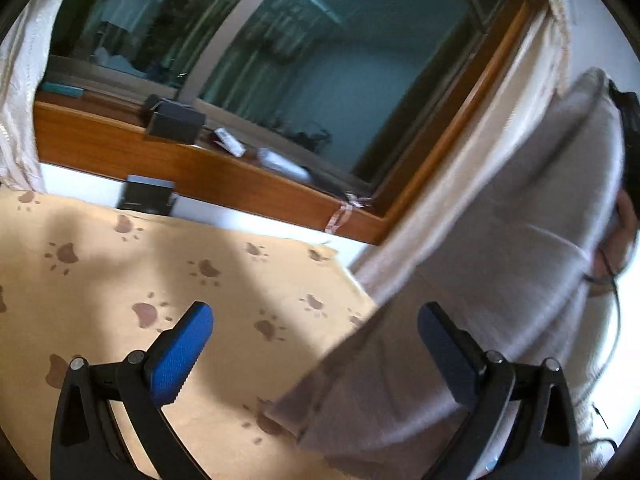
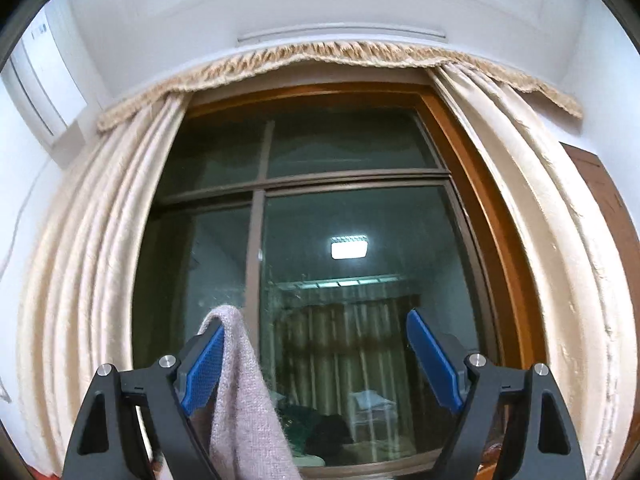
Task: Fold clothes
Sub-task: 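Raise the sweater high with the right gripper to let it hang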
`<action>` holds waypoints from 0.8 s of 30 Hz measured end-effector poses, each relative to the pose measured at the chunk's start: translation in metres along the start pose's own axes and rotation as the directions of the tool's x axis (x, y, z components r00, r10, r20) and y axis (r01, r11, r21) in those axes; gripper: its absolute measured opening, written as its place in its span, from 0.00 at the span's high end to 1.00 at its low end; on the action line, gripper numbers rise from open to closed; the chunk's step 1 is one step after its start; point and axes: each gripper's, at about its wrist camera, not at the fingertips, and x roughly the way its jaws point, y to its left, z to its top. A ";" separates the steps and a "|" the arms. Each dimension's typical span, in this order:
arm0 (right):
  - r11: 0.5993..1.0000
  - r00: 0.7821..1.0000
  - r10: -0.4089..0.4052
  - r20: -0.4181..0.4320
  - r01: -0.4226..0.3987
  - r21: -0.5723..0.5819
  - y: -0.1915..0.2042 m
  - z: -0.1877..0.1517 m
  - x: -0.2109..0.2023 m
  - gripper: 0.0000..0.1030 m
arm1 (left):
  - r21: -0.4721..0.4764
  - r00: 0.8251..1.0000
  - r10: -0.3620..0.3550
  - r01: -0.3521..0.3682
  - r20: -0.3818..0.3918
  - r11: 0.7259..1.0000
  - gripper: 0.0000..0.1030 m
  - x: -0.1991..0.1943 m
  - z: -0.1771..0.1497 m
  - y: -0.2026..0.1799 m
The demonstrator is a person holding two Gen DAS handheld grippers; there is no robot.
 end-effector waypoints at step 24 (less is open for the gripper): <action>0.953 0.803 0.230 -0.550 -0.301 -0.041 0.043 -0.062 0.032 0.00 | 0.093 0.985 0.153 -0.159 0.074 0.983 0.00 -0.025 -0.035 0.011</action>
